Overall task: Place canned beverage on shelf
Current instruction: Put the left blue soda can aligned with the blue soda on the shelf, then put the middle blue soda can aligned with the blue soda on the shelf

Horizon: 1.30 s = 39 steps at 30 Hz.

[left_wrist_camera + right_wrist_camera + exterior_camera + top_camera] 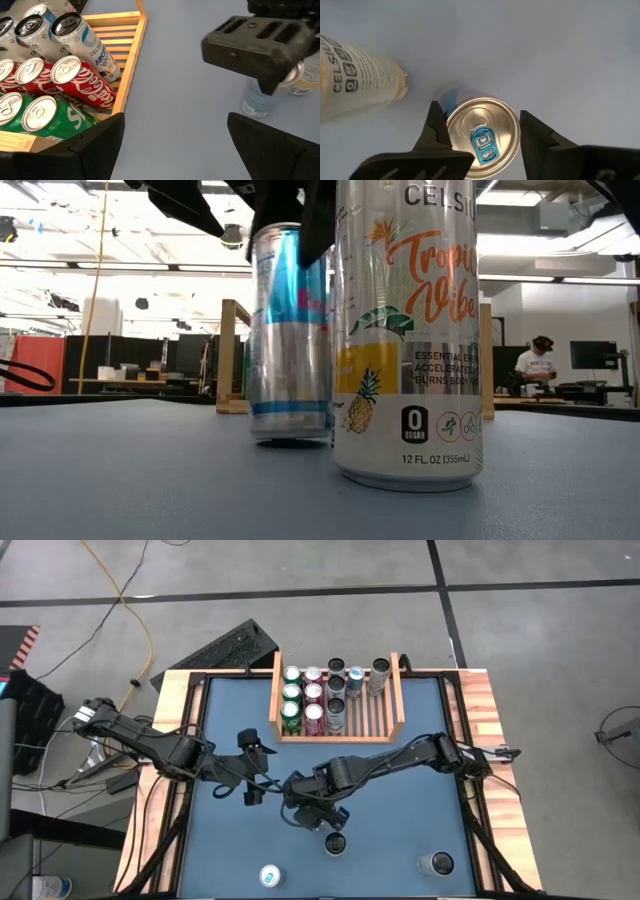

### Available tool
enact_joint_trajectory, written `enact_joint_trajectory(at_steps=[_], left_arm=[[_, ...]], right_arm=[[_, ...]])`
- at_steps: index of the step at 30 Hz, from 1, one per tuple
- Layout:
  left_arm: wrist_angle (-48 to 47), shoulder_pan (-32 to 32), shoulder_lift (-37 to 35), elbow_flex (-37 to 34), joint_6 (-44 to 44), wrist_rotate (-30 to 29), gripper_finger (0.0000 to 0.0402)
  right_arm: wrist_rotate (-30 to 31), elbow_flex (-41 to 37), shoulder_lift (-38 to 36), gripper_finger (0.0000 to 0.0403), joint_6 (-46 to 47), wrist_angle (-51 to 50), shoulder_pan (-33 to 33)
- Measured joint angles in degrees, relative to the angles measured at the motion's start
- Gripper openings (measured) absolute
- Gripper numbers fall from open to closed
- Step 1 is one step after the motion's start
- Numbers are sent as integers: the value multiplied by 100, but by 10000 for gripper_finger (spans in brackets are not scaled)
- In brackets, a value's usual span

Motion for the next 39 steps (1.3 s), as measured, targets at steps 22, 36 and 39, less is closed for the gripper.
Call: enact_joint_trajectory(at_steps=[22, 36, 39], left_arm=[[-51, -2, 0, 0, -46, 38, 341], [16, -47, -32, 0, 30, 102, 341], [75, -140, -107, 0, 347, 171, 341]], right_arm=[[124, 503, -15, 53, 1330, -1251, -587], [-125, 962, 10, 96, 2060, -1785, -776], [-181, 811, -349, 108, 2136, -1772, -650]])
